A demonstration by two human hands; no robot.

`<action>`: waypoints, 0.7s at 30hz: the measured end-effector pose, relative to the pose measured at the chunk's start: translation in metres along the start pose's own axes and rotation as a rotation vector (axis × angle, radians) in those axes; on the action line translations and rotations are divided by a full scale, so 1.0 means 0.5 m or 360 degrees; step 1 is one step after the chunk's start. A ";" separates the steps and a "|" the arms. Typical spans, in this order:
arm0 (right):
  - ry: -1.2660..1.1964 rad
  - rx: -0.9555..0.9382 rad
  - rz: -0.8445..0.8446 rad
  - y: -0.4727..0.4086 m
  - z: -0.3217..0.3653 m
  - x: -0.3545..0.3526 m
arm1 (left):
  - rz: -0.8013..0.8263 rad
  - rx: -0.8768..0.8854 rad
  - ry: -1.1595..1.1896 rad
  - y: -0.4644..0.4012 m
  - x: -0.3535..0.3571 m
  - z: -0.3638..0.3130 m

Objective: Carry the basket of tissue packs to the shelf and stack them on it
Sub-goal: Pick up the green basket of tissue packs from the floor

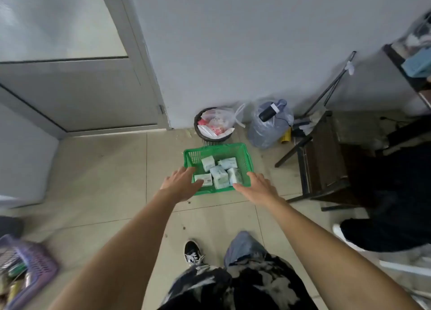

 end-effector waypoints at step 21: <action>0.0144 -0.0042 0.0202 -0.454 -0.110 -0.088 | -0.0110 -0.0566 0.0560 -0.299 0.033 -0.032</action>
Point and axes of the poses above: each hand's wrist, its own y-axis away from the middle knuckle, its own x-axis out of the palm, z = x × y, the point moved 5 cm from there along -y, towards the middle knuckle, and after that the axes turned 2 degrees about -z, right-handed, at the moved point
